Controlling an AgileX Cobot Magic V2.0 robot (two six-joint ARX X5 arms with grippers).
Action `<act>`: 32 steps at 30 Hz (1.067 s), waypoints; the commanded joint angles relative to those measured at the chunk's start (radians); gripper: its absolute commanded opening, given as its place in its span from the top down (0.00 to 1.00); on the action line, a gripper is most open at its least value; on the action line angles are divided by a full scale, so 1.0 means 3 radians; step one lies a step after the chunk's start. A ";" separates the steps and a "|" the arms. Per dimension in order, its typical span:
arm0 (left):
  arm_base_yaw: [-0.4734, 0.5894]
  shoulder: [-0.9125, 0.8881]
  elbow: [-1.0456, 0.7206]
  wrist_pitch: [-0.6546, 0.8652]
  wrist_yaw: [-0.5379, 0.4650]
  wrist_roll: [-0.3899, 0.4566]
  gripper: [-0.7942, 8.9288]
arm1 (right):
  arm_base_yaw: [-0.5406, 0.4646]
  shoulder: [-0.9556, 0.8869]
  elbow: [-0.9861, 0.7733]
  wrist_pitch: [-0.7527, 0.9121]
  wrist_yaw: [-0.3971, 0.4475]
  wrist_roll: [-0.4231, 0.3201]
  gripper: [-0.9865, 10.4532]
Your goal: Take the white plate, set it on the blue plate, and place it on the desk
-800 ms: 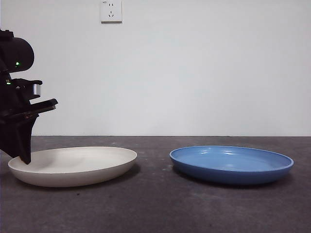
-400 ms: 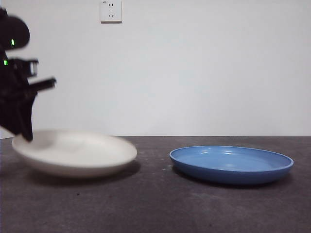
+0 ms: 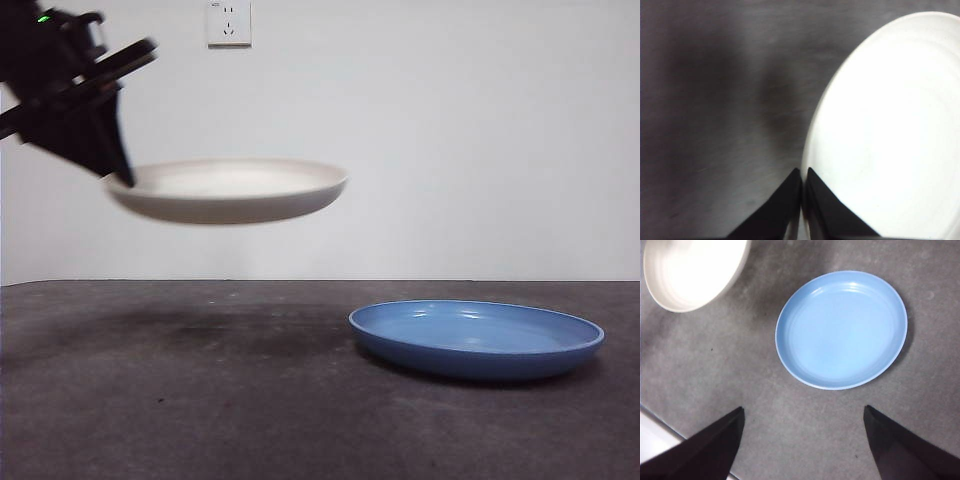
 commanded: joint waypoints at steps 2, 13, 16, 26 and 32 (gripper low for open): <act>-0.0273 0.0175 0.0235 0.0102 0.0006 -0.0155 0.91 | 0.0014 -0.0031 0.0069 0.0055 -0.0006 0.0100 0.58; -0.0877 0.1050 0.0966 0.0126 -0.0128 -0.0247 0.91 | 0.0014 -0.0214 0.0276 -0.0066 0.0142 0.0187 0.58; -0.0987 0.1322 0.1177 0.0122 -0.0149 -0.0249 0.91 | 0.0014 -0.0226 0.0398 -0.0159 0.0219 0.0187 0.58; -0.1244 0.2050 0.1677 0.0061 -0.0173 -0.0259 0.91 | 0.0014 -0.0226 0.0675 -0.0303 0.0356 0.0184 0.58; -0.1320 0.2235 0.1738 0.0034 -0.0259 -0.0257 0.91 | 0.0014 -0.0225 0.0675 -0.0328 0.0357 0.0184 0.58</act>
